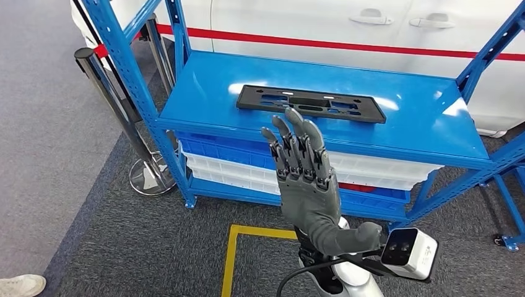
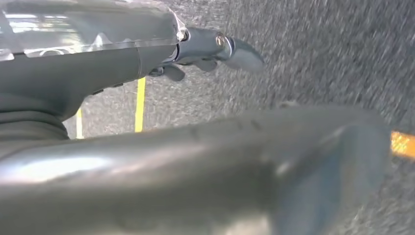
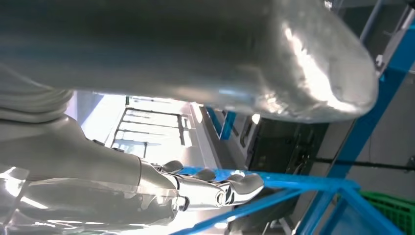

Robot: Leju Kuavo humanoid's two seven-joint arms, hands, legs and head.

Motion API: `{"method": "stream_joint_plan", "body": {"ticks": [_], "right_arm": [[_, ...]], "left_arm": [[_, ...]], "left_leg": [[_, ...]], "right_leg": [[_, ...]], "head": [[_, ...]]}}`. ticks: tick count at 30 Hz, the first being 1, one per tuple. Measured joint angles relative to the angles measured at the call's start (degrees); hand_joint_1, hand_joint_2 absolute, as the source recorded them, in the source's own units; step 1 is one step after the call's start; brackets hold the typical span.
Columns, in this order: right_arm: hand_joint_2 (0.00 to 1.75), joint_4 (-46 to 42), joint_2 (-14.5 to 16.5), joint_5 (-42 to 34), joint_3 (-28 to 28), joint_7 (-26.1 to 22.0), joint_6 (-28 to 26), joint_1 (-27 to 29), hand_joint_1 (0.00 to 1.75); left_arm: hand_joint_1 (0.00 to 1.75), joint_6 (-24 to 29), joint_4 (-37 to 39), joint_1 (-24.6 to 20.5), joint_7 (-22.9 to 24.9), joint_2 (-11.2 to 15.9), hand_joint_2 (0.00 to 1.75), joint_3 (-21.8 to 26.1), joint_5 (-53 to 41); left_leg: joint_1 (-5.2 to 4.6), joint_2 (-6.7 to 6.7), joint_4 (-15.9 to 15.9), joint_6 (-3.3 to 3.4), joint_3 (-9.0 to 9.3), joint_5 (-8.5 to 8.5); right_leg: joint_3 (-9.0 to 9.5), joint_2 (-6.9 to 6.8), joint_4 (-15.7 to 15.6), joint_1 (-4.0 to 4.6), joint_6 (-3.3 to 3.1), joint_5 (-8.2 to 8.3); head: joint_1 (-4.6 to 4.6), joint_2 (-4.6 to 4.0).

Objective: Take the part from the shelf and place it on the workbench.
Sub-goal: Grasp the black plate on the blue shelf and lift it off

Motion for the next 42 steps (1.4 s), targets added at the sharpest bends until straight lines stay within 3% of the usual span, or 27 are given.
{"method": "stream_joint_plan", "body": {"ticks": [2,5,6,7,10,12,14,16,18,20,21,22,23,25,26,27,29,32,35,37,38,39,41,42], "right_arm": [[0.00,-0.05,0.03,-0.01,0.12,0.00,0.00,-0.06,0.00],[0.00,0.01,0.04,-0.02,0.27,0.00,0.01,-0.01,0.00],[0.00,0.06,0.03,-0.02,0.27,0.00,0.01,0.02,0.00],[0.00,0.10,0.03,-0.02,0.28,0.00,0.01,0.04,0.00],[0.00,0.21,0.03,-0.02,0.32,0.00,0.08,0.03,0.00],[0.00,0.27,0.02,-0.03,0.38,0.01,0.11,0.04,0.00],[0.00,0.29,0.01,-0.03,0.48,0.00,0.11,0.04,0.00],[0.00,0.29,0.00,-0.03,0.56,-0.02,0.12,0.04,0.00],[0.00,0.29,-0.02,-0.04,0.60,-0.02,0.23,0.11,0.00],[0.00,0.29,-0.05,-0.10,0.61,-0.02,0.51,0.35,0.00],[0.00,0.29,-0.09,-0.15,0.61,-0.02,0.71,0.51,0.00],[0.00,0.29,-0.13,-0.24,0.61,-0.01,0.88,0.62,0.00],[0.00,0.28,-0.16,-0.34,0.61,0.01,1.02,0.68,0.00],[0.00,0.21,-0.19,-0.54,0.61,0.05,1.16,0.69,0.00],[0.00,0.18,-0.19,-0.60,0.61,0.13,1.23,0.69,0.00],[0.00,0.16,-0.19,-0.64,0.61,0.21,1.31,0.71,0.00],[0.00,0.11,-0.19,-0.66,0.61,0.47,1.49,0.77,0.00],[0.00,-0.05,-0.15,-0.68,0.62,0.69,1.68,0.92,0.00],[0.00,-0.10,-0.12,-0.69,0.63,0.68,1.79,1.01,0.00],[0.00,-0.08,-0.12,-0.70,0.63,0.69,1.80,1.20,0.00],[0.00,-0.08,-0.12,-0.70,0.63,0.70,1.80,1.29,0.00],[0.00,-0.08,-0.12,-0.70,0.63,0.70,1.80,1.36,0.00],[0.00,-0.08,-0.12,-0.70,0.63,0.70,1.80,1.43,0.00],[0.00,-0.08,-0.12,-0.70,0.63,0.70,1.80,1.42,0.00]], "left_arm": [[0.00,0.02,0.01,-0.03,-0.01,0.02,0.00,0.03,-0.01],[0.00,0.04,0.01,0.01,-0.01,0.12,0.00,0.14,-0.01],[0.00,0.04,0.01,0.07,-0.01,0.18,0.00,0.17,0.00],[0.00,0.04,0.01,0.12,-0.02,0.26,0.00,0.20,0.02],[0.00,0.07,0.03,0.14,-0.04,0.40,0.00,0.28,0.08],[0.00,0.10,0.07,0.10,-0.07,0.41,0.00,0.33,0.11],[0.00,0.14,0.09,0.10,-0.09,0.44,0.00,0.35,0.13],[0.00,0.15,0.09,0.14,-0.06,0.44,0.00,0.38,0.13],[0.00,0.15,0.09,0.08,0.02,0.44,0.00,0.39,0.10],[0.00,0.11,0.09,0.09,0.21,0.45,0.00,0.39,0.01],[0.00,0.09,0.09,0.12,0.36,0.45,0.00,0.39,-0.05],[0.00,0.07,0.09,0.15,0.51,0.45,0.00,0.39,-0.10],[0.00,0.06,0.09,0.16,0.64,0.45,0.00,0.39,-0.12],[0.00,0.06,0.09,0.15,0.88,0.41,0.00,0.39,-0.14],[0.00,0.06,0.09,0.12,1.01,0.38,0.00,0.39,-0.14],[0.00,0.06,0.10,0.11,1.10,0.35,0.00,0.39,-0.14],[0.00,0.05,0.10,0.08,1.21,0.32,0.00,0.39,-0.17],[0.00,0.06,0.09,0.01,1.21,0.35,0.00,0.39,-0.31],[0.00,0.06,0.09,0.02,1.21,0.38,0.00,0.39,-0.33],[0.00,0.06,0.09,0.20,1.22,0.40,0.00,0.39,-0.33],[0.00,0.06,0.09,0.31,1.22,0.41,0.00,0.39,-0.32],[0.00,0.06,0.09,0.40,1.22,0.43,0.00,0.39,-0.32],[0.00,0.06,0.09,0.48,1.22,0.47,0.00,0.39,-0.31],[0.00,0.06,0.09,0.47,1.22,0.49,0.00,0.39,-0.31]], "left_leg": [[-0.10,0.10,2.64,-0.57,-0.92,-1.73],[0.92,0.20,12.82,-1.96,-6.25,-6.10],[1.31,0.23,14.58,-2.44,-7.41,-6.14],[1.65,0.26,14.29,-2.88,-7.59,-5.07],[2.29,0.41,4.71,-3.98,-3.52,0.49],[2.28,0.33,1.48,-3.38,-2.10,1.14],[2.13,0.20,1.51,-2.13,-2.25,0.92],[2.17,0.20,1.26,-1.32,-2.10,0.97],[2.25,0.21,1.04,-0.70,-1.95,0.95],[2.15,0.21,1.01,-0.36,-1.93,0.80],[2.08,0.20,1.02,-0.28,-1.87,0.70],[2.03,0.18,1.02,-0.23,-1.74,0.59],[1.98,0.12,1.01,-0.24,-1.52,0.46],[1.86,0.00,0.93,-0.41,-0.94,0.10],[1.79,-0.04,0.89,-0.62,-0.72,-0.10],[1.75,-0.04,0.80,-0.88,-0.59,-0.24],[1.74,0.04,0.43,-1.57,-0.31,-0.44],[1.71,0.27,2.02,-2.31,-0.37,-1.55],[1.75,0.32,9.70,-2.61,-4.22,-5.01],[1.78,0.33,14.81,-2.84,-7.52,-6.16],[1.78,0.33,15.79,-2.93,-8.56,-5.58],[1.78,0.34,14.62,-2.95,-8.57,-3.80],[1.74,0.40,7.74,-2.66,-6.06,1.06],[1.63,0.44,4.32,-2.43,-4.54,2.55]], "right_leg": [[1.24,-0.25,-1.78,-0.73,0.66,0.58],[1.71,-0.44,-2.08,-1.22,1.46,0.41],[1.73,-0.42,-1.87,-1.41,1.77,0.20],[1.76,-0.38,-1.57,-1.66,2.13,-0.08],[1.73,-0.31,0.17,-2.39,3.52,-1.47],[1.29,-0.27,1.23,-2.34,4.29,-2.14],[1.06,-0.22,1.46,-2.26,4.72,-2.28],[0.81,-0.19,2.44,-2.42,5.22,-3.11],[-1.50,-0.16,7.29,-2.57,5.73,-5.74],[-5.58,-0.16,14.68,-2.65,6.01,-8.53],[-7.09,-0.16,16.99,-2.69,6.02,-8.76],[-7.66,-0.16,17.32,-2.70,5.93,-7.92],[-7.11,-0.15,15.44,-2.69,5.69,-6.06],[-3.85,-0.11,7.94,-2.39,4.84,-1.88],[-2.35,-0.11,4.62,-2.18,4.42,-0.76],[-1.42,-0.11,2.55,-1.96,4.10,-0.41],[-0.93,-0.03,1.39,-1.77,3.75,-0.82],[0.65,0.00,-0.10,-2.36,3.29,-0.69],[1.76,-0.21,-0.58,-2.41,2.80,-1.10],[2.25,-0.20,-0.53,-2.32,2.74,-1.65],[2.65,-0.13,-0.50,-2.28,2.75,-2.02],[3.21,-0.06,-0.46,-2.28,2.83,-2.48],[4.57,0.01,-0.37,-2.28,3.16,-3.62],[5.08,0.02,-0.22,-2.19,3.45,-4.21]], "head": [[-0.03,0.00],[-0.05,0.00],[-0.06,0.00],[-0.06,0.00],[-0.10,0.00],[-0.08,0.00],[0.02,0.00],[0.08,0.00],[0.15,0.00],[0.19,0.00],[0.19,0.00],[0.19,0.00],[0.19,0.00],[0.19,-0.01],[0.21,-0.01],[0.22,-0.01],[0.27,-0.01],[0.23,-0.01],[0.17,0.00],[0.17,0.00],[0.17,0.00],[0.16,-0.01],[0.18,-0.01],[0.19,-0.01]]}}
